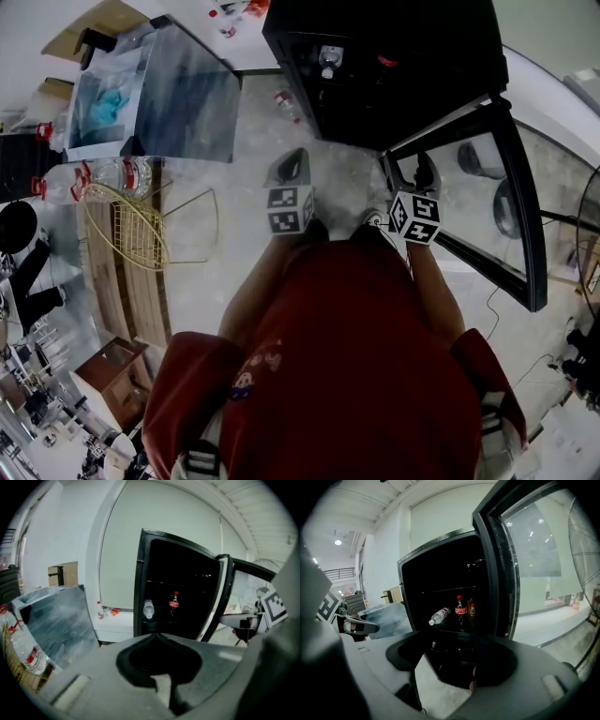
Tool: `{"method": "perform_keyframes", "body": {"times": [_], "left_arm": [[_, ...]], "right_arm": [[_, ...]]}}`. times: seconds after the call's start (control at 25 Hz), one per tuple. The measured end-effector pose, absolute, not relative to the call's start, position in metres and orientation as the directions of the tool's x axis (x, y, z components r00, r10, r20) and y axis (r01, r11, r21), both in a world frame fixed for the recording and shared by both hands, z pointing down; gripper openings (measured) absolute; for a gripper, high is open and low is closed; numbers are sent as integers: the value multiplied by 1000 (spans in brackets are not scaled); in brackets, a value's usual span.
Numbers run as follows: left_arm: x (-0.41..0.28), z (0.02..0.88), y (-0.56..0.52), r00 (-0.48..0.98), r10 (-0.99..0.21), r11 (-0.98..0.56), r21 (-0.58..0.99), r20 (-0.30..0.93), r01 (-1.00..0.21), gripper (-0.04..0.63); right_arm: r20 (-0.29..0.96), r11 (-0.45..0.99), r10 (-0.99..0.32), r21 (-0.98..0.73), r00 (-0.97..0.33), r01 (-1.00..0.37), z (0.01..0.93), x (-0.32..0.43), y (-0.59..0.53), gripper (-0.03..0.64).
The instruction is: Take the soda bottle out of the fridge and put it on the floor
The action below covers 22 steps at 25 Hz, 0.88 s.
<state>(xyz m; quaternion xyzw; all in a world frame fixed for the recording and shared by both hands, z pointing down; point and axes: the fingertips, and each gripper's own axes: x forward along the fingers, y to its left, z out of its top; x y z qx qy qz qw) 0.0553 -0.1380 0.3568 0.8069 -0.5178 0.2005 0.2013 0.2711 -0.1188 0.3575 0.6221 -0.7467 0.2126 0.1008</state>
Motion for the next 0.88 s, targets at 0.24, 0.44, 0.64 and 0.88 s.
{"method": "perform_keyframes", "body": {"times": [0.24,0.44,0.64,0.88], "left_arm": [[55,358,-135,377,-752,-378,116,541,-919,0],[60,360,-133,382,-744,-383,119,548,-916,0],[60,364,-129,383,-731,-390,115,565,-914,0],[60,369,-129,383,-724,-388,121,573,-914,0]], "right_arm": [[435,129,-878,-192,-202,-973,364,272,-118,299],[430,128,-880,-189,-200,-974,365,273,-127,300],[421,144,-882,-190,-213,-971,365,264,-143,299],[405,174,-884,-180,-234,-968,364,252,-163,299]]}}
